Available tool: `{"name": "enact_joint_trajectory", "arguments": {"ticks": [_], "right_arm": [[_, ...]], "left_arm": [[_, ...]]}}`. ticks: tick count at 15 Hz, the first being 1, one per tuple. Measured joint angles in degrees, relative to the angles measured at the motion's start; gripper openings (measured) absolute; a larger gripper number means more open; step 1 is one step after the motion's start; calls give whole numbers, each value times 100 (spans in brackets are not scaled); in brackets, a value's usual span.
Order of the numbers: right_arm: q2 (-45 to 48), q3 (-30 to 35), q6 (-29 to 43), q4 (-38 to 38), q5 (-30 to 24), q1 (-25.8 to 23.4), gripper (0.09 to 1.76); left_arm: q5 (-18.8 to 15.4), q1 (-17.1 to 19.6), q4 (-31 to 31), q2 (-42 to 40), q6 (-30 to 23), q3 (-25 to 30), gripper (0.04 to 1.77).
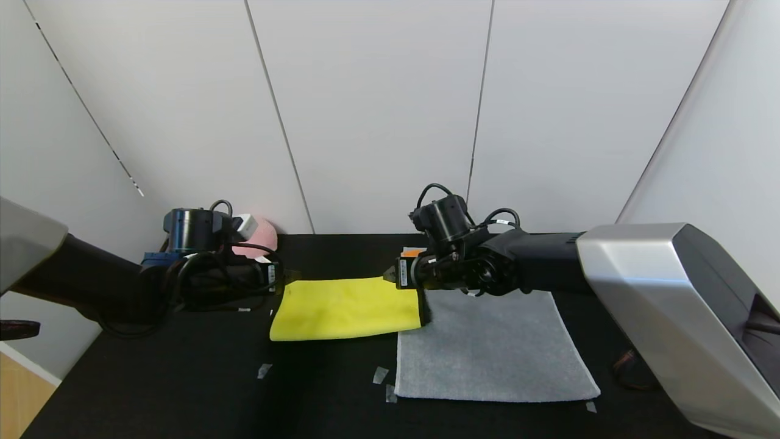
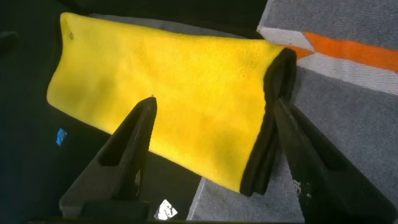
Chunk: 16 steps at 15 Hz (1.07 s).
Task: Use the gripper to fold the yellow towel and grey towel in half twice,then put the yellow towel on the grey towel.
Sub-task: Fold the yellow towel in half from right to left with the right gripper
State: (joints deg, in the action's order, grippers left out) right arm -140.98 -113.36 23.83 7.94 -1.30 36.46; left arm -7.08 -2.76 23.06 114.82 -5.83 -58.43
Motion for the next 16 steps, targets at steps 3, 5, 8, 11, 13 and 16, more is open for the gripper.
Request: {"name": "enact_joint_trajectory", "arguments": {"ticks": [3,5,8,11,13,16], "right_arm": [[16,60,11,43,7,-107,148],[7,171,24,43,30,-157,153],[-85,278,41,43,204,-162,159],[-190,302,61,174,258,-68,163],[-227,302,206,243,256,5,164],[-276,300,332,312,252,80,167]], "left_arm": [[-9,1,-33,-245,-5,38,148],[-11,1,-57,-361,-5,49,153],[-11,4,-71,-449,-2,52,159],[-16,4,-62,-510,4,74,163],[-17,4,-62,-527,4,79,165],[-22,4,-66,-545,4,85,167]]}}
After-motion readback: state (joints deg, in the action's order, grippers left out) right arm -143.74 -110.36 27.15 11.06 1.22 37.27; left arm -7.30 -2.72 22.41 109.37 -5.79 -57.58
